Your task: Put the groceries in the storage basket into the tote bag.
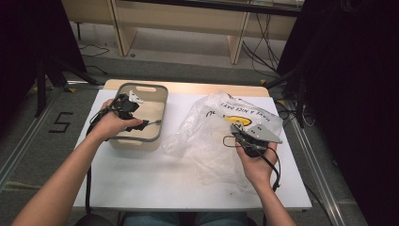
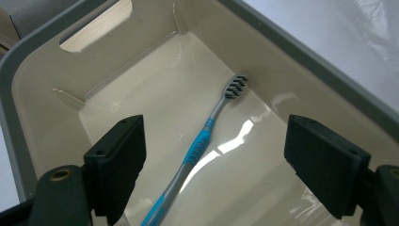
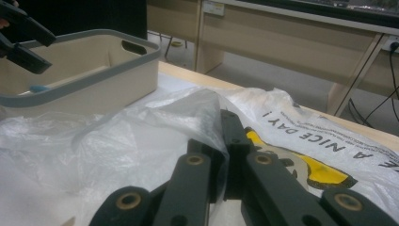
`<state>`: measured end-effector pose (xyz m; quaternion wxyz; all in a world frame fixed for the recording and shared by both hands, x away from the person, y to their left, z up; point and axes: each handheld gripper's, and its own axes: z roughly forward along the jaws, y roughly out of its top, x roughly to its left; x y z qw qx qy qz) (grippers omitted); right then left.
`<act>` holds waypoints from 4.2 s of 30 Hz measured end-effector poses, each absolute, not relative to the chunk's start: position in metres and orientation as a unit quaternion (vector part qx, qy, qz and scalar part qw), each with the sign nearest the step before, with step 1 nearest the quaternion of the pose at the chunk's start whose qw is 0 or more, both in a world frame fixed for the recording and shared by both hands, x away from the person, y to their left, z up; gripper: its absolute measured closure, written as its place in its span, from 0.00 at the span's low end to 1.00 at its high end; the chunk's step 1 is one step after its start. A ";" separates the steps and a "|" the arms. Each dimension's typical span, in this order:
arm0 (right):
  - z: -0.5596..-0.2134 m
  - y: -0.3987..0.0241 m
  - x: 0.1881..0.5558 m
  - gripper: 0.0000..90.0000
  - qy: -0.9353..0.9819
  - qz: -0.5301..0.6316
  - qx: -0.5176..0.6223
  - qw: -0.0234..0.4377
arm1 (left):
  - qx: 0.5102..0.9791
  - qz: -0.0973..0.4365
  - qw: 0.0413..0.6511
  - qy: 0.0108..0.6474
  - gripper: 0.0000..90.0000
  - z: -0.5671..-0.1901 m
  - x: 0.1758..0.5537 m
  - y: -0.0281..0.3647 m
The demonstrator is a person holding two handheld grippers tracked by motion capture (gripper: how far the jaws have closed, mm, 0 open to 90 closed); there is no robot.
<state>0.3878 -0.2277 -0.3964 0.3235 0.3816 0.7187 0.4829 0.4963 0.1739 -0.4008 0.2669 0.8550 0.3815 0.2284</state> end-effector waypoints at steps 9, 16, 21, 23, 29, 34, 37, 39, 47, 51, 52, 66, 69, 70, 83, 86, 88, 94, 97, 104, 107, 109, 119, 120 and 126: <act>-0.397 -0.227 0.388 1.00 0.720 0.482 0.382 0.322 | 0.884 0.214 0.224 0.350 0.29 -0.415 0.518 0.170; -0.397 -0.226 0.388 1.00 0.721 0.482 0.379 0.322 | 0.894 0.210 0.201 0.340 0.29 -0.424 0.526 0.168; -0.398 -0.226 0.388 1.00 0.722 0.482 0.379 0.321 | 0.898 0.205 0.190 0.340 0.29 -0.430 0.531 0.167; -0.398 -0.226 0.388 1.00 0.721 0.482 0.379 0.321 | 0.900 0.201 0.183 0.340 0.29 -0.432 0.533 0.168; -0.398 -0.226 0.388 1.00 0.724 0.479 0.380 0.320 | 0.898 0.204 0.179 0.345 0.27 -0.438 0.539 0.172; -0.399 -0.225 0.388 1.00 0.724 0.479 0.379 0.319 | 0.899 0.197 0.180 0.348 0.28 -0.440 0.541 0.172; -0.398 -0.225 0.388 1.00 0.725 0.479 0.380 0.318 | 0.898 0.196 0.182 0.350 0.28 -0.442 0.542 0.171; -0.398 -0.225 0.388 1.00 0.725 0.479 0.380 0.319 | 0.901 0.191 0.179 0.347 0.28 -0.443 0.543 0.172; -0.399 -0.225 0.388 1.00 0.725 0.479 0.379 0.319 | 0.906 0.182 0.174 0.342 0.30 -0.449 0.547 0.174; -0.400 -0.224 0.388 1.00 0.724 0.480 0.378 0.319 | 0.908 0.177 0.170 0.338 0.33 -0.452 0.549 0.175; -0.399 -0.224 0.388 1.00 0.725 0.479 0.377 0.319 | 0.909 0.176 0.167 0.339 0.33 -0.453 0.550 0.175; -0.399 -0.225 0.388 1.00 0.726 0.478 0.378 0.319 | 0.908 0.158 0.171 0.348 0.41 -0.460 0.555 0.177; -0.399 -0.225 0.388 1.00 0.726 0.478 0.377 0.319 | 0.906 0.153 0.177 0.354 0.43 -0.460 0.556 0.178; -0.399 -0.224 0.388 1.00 0.725 0.478 0.377 0.321 | 0.905 0.151 0.178 0.355 0.44 -0.461 0.557 0.178; -0.399 -0.224 0.388 1.00 0.726 0.477 0.376 0.324 | 0.901 0.120 0.194 0.368 0.57 -0.461 0.558 0.180; -0.399 -0.224 0.387 1.00 0.726 0.476 0.376 0.323 | 0.903 0.113 0.192 0.366 0.60 -0.460 0.559 0.180; -0.399 -0.224 0.388 1.00 0.725 0.477 0.376 0.323 | 0.904 0.111 0.191 0.365 0.62 -0.460 0.559 0.179; -0.398 -0.225 0.387 1.00 0.725 0.477 0.376 0.323 | 0.906 0.100 0.182 0.368 0.66 -0.459 0.561 0.179; -0.398 -0.225 0.388 1.00 0.725 0.478 0.376 0.324 | 0.908 0.096 0.177 0.367 0.68 -0.458 0.561 0.179; -0.399 -0.224 0.387 1.00 0.725 0.478 0.376 0.323 | 0.905 0.086 0.180 0.376 0.71 -0.458 0.561 0.181; -0.399 -0.224 0.388 1.00 0.726 0.477 0.376 0.323 | 0.904 0.083 0.179 0.378 0.73 -0.458 0.561 0.181; -0.399 -0.224 0.387 1.00 0.726 0.477 0.376 0.323 | 0.903 0.080 0.179 0.382 0.74 -0.458 0.561 0.181; -0.398 -0.224 0.387 1.00 0.724 0.479 0.375 0.326 | 0.901 0.070 0.171 0.393 0.79 -0.457 0.562 0.181; -0.398 -0.224 0.387 1.00 0.724 0.479 0.375 0.326 | 0.901 0.070 0.171 0.393 0.80 -0.457 0.562 0.181; -0.398 -0.224 0.387 1.00 0.723 0.479 0.375 0.326 | 0.902 0.067 0.162 0.396 0.84 -0.456 0.562 0.181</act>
